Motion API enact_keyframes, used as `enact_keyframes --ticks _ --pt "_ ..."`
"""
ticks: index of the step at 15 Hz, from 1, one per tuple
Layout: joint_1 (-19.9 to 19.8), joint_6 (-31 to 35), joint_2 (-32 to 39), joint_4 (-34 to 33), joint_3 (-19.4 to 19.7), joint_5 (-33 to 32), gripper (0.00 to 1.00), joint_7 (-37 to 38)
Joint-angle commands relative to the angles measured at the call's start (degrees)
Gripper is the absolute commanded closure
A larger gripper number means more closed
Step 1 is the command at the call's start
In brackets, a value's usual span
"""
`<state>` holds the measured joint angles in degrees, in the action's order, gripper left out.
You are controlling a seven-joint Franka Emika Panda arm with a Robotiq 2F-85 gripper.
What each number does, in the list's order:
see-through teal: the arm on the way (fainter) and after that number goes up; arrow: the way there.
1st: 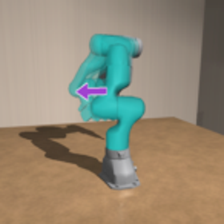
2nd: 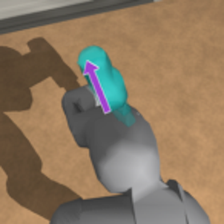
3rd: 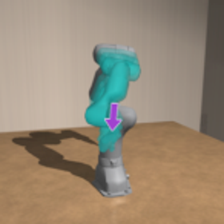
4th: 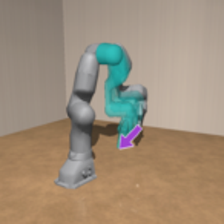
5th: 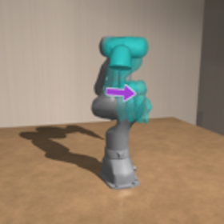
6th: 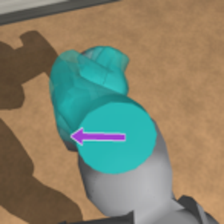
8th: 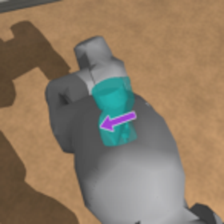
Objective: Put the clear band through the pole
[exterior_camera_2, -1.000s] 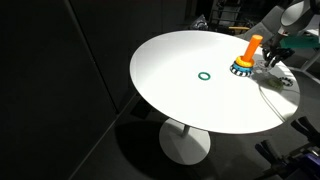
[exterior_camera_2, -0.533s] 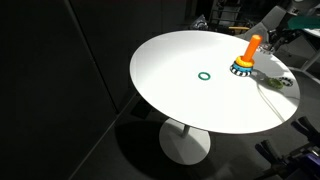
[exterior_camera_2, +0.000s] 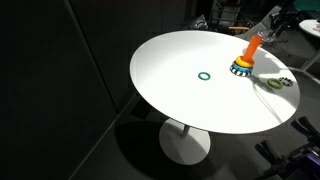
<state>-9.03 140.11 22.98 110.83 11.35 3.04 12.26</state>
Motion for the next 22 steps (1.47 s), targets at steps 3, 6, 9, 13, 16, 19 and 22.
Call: enact_keyframes --ticks 3,6,9,13,16,19,22 --pt "1.34 -4.38 -3.70 -1.36 -1.17 -0.05 0.91 0.44" --pt "2.08 -6.38 -4.88 -2.11 -1.81 -0.07 0.91 0.19" --pt "2.72 -8.41 -5.44 -2.70 -2.38 -0.31 0.91 0.12" --pt "3.28 -11.33 -6.07 -2.72 -2.99 -0.49 0.91 -0.31" --pt "3.58 -13.02 -6.16 -2.56 -3.12 -0.99 0.91 -0.17" --pt "3.72 -14.08 -5.82 -2.64 -2.99 -1.63 0.91 0.12" --pt "3.79 -14.53 -5.47 -2.75 -2.83 -2.52 0.91 0.49"
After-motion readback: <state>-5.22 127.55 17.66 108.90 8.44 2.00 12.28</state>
